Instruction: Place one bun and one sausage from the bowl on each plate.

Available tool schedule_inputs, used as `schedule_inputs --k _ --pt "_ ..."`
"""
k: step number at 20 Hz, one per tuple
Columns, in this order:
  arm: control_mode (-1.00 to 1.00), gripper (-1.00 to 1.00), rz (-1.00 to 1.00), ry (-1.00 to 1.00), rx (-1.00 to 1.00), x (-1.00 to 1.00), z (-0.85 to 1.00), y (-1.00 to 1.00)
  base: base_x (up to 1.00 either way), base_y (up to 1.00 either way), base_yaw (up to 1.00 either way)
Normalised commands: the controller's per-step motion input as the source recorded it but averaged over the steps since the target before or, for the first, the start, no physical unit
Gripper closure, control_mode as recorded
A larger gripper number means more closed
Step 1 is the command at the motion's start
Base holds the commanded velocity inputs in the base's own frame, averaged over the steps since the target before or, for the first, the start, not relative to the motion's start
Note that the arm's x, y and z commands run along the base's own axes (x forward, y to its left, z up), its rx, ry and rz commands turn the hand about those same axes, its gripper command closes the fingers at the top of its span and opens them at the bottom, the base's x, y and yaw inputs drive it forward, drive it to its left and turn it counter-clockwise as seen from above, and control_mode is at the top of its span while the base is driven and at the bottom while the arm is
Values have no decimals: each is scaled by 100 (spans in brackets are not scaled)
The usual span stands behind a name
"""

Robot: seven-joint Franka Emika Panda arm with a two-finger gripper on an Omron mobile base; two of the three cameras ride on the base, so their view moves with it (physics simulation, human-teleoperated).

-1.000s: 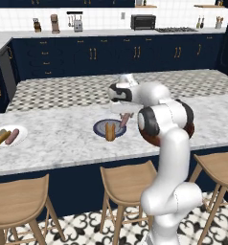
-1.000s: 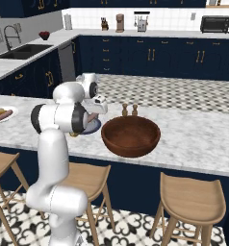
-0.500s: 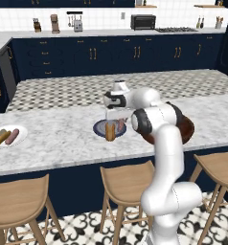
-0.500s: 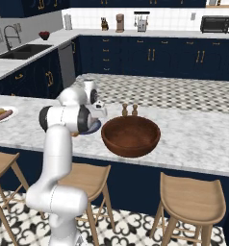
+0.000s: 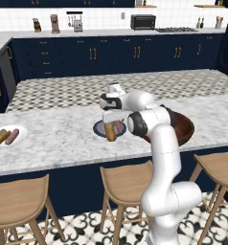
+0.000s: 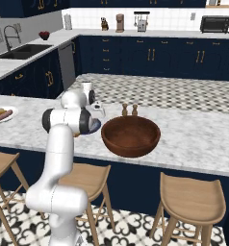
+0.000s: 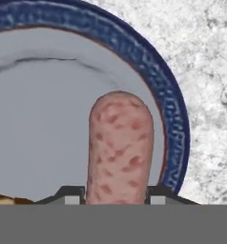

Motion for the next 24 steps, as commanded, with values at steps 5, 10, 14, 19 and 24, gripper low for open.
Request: schedule_inputs --k 5,10,14,19,24 --pt "-100 -100 0 0 0 0 9 0 0 0 0" --pt "-100 -100 0 0 0 -15 42 -2 0 0 0" --pt "-100 -100 0 0 0 -50 45 -5 0 0 0" --pt "-100 -100 0 0 0 -91 12 -7 0 0 0" --pt "-100 -100 0 -6 0 -100 3 0 0 0 0"
